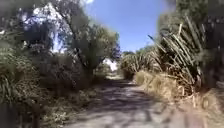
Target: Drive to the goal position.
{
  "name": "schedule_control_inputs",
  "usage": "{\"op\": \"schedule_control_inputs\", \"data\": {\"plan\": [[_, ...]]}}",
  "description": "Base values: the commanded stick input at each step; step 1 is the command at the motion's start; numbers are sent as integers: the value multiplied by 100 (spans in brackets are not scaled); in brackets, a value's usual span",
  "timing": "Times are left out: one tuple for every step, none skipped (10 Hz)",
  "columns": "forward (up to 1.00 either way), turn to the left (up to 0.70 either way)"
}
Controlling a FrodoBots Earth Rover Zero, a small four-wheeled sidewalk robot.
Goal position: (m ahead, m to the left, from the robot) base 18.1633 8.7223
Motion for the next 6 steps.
{"op": "schedule_control_inputs", "data": {"plan": [[85,-13],[85,0],[85,0],[85,0],[85,0],[85,0]]}}
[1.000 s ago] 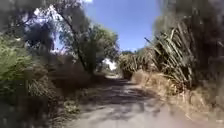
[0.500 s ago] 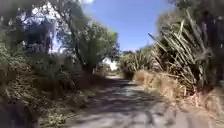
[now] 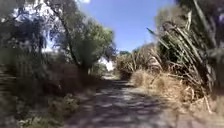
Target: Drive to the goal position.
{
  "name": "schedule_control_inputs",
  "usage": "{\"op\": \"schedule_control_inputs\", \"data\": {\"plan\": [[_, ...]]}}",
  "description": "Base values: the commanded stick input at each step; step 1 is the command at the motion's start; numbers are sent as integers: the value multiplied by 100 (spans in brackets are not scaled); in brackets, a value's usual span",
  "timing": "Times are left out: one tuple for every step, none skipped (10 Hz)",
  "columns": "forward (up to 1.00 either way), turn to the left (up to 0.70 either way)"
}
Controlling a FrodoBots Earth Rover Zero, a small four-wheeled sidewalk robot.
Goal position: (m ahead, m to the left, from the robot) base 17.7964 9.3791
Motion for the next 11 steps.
{"op": "schedule_control_inputs", "data": {"plan": [[85,0],[85,0],[85,0],[85,0],[85,0],[85,0],[85,0],[85,0],[85,0],[85,0],[85,0]]}}
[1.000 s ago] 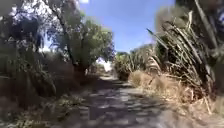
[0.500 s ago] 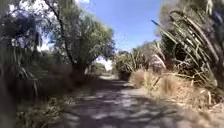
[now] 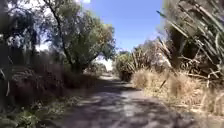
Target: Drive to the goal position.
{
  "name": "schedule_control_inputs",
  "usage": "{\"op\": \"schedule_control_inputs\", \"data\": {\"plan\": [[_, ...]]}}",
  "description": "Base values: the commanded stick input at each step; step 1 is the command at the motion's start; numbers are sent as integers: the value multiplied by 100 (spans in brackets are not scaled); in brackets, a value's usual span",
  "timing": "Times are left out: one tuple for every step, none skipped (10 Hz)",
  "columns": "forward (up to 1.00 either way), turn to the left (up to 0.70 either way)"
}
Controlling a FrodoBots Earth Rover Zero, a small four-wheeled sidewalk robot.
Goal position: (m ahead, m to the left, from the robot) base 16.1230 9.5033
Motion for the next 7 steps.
{"op": "schedule_control_inputs", "data": {"plan": [[85,0],[85,0],[85,0],[85,0],[85,0],[85,0],[85,0]]}}
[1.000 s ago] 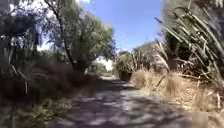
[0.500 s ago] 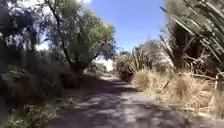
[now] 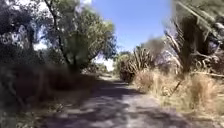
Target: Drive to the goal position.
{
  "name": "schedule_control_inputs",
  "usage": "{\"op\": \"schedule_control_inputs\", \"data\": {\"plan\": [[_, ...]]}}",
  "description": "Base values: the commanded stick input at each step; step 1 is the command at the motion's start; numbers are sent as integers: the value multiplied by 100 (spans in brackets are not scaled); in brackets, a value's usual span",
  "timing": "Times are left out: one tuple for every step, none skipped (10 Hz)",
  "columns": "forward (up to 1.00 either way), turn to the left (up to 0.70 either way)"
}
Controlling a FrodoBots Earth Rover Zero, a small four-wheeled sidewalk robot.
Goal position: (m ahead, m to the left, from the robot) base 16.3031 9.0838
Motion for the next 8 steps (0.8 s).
{"op": "schedule_control_inputs", "data": {"plan": [[85,0],[85,0],[85,0],[85,0],[85,0],[85,0],[85,0],[85,0]]}}
